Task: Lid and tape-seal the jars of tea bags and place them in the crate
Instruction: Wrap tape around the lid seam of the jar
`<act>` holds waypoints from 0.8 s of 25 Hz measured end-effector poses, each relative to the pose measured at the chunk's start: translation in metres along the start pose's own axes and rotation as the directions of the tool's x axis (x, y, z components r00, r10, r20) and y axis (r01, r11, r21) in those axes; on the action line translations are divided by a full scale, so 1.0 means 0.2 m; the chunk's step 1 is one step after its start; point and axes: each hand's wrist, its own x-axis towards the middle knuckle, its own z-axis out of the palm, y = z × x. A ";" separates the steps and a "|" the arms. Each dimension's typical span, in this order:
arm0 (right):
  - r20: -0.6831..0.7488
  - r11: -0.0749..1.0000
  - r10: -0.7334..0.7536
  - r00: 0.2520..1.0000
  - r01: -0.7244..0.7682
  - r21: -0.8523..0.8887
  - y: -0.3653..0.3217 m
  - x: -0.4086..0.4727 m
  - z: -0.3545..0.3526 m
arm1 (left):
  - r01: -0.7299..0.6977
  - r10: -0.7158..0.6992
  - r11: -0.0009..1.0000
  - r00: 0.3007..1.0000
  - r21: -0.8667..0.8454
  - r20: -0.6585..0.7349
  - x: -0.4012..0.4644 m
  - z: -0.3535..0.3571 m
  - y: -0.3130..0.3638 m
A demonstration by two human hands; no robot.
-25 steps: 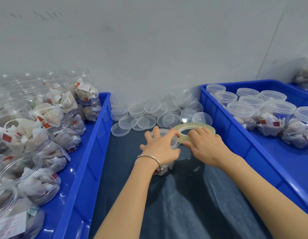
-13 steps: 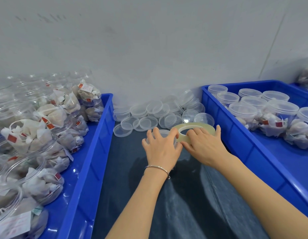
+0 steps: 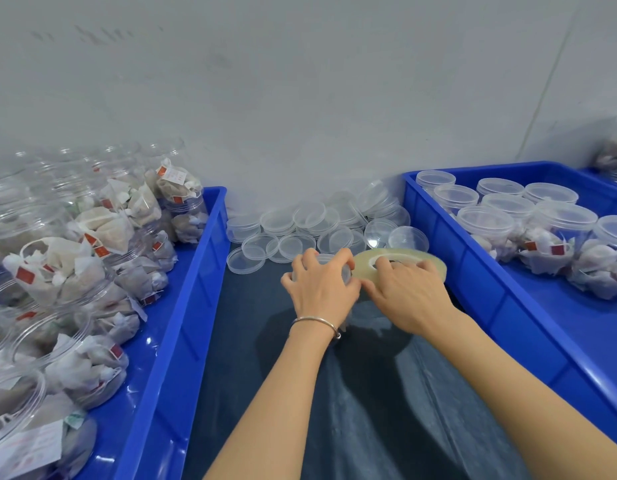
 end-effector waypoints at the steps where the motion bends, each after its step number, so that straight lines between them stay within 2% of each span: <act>1: -0.022 0.999 0.017 1.000 -0.017 -0.040 -0.02 0.00 -0.01 | 0.009 -0.008 1.000 1.000 -0.025 0.011 0.02 -0.01 0.00; 5: -0.011 0.987 0.127 0.992 -0.127 -0.100 -0.10 -0.02 -0.03 | -0.014 0.016 0.999 0.998 -0.047 0.053 0.07 -0.03 0.00; 10: 0.055 0.971 0.236 0.970 -0.233 -0.053 -0.16 -0.07 -0.12 | -0.034 0.042 0.995 0.996 -0.094 0.084 0.10 -0.03 0.00; 12: 0.038 0.963 0.271 0.962 -0.271 0.003 -0.19 -0.09 -0.18 | -0.031 0.040 0.994 0.995 -0.101 0.095 0.12 -0.03 0.01; 13: -0.023 0.967 0.251 0.968 -0.250 0.047 -0.22 -0.11 -0.22 | 0.016 -0.007 0.994 0.997 -0.107 0.082 0.14 -0.04 0.01; 14: -0.152 0.977 0.206 0.967 -0.194 0.093 -0.26 -0.15 -0.26 | 0.084 -0.078 0.991 0.995 -0.106 0.063 0.18 -0.07 -0.01; 16: -0.420 0.988 0.126 0.899 -0.078 0.130 -0.28 -0.22 -0.31 | 0.178 -0.174 0.983 0.982 -0.053 0.077 0.25 -0.11 -0.05; 17: -0.450 0.992 0.107 0.886 -0.066 0.106 -0.25 -0.23 -0.31 | 0.175 -0.173 0.984 0.981 -0.012 0.089 0.26 -0.11 -0.07; 18: -0.396 0.995 0.096 0.913 -0.075 0.070 -0.22 -0.22 -0.29 | 0.161 -0.161 0.987 0.983 0.008 0.092 0.26 -0.11 -0.09; 20: -0.084 0.984 0.178 0.980 -0.176 0.025 -0.16 -0.17 -0.23 | 0.130 -0.131 0.991 0.988 0.013 0.076 0.23 -0.11 -0.11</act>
